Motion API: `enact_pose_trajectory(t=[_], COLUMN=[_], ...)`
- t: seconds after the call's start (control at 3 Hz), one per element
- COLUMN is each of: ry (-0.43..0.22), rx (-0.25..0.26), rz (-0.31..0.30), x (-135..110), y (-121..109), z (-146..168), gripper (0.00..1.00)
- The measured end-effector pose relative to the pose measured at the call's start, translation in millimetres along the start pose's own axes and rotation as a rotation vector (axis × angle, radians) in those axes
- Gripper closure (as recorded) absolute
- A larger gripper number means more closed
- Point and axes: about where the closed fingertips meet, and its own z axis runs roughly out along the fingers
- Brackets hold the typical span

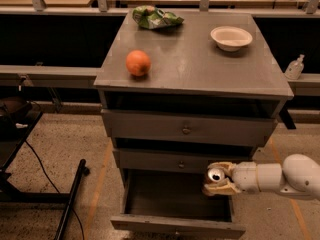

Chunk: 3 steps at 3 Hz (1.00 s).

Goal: Place orange can into bottom drawer

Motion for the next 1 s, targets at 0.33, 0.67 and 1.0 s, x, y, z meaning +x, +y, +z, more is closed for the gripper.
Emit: enact_pose_trajectory(t=[0.33, 0.67, 1.0], ry=[0.052, 0.084, 0.086], rx=[0.019, 0.066, 0.073], rz=[-0.026, -0.02, -0.019], x=[48.8, 83.4, 85.3], y=[-3.1, -9.2, -11.0], z=[14.6, 23.7, 25.0], gripper=[1.0, 1.0, 1.0])
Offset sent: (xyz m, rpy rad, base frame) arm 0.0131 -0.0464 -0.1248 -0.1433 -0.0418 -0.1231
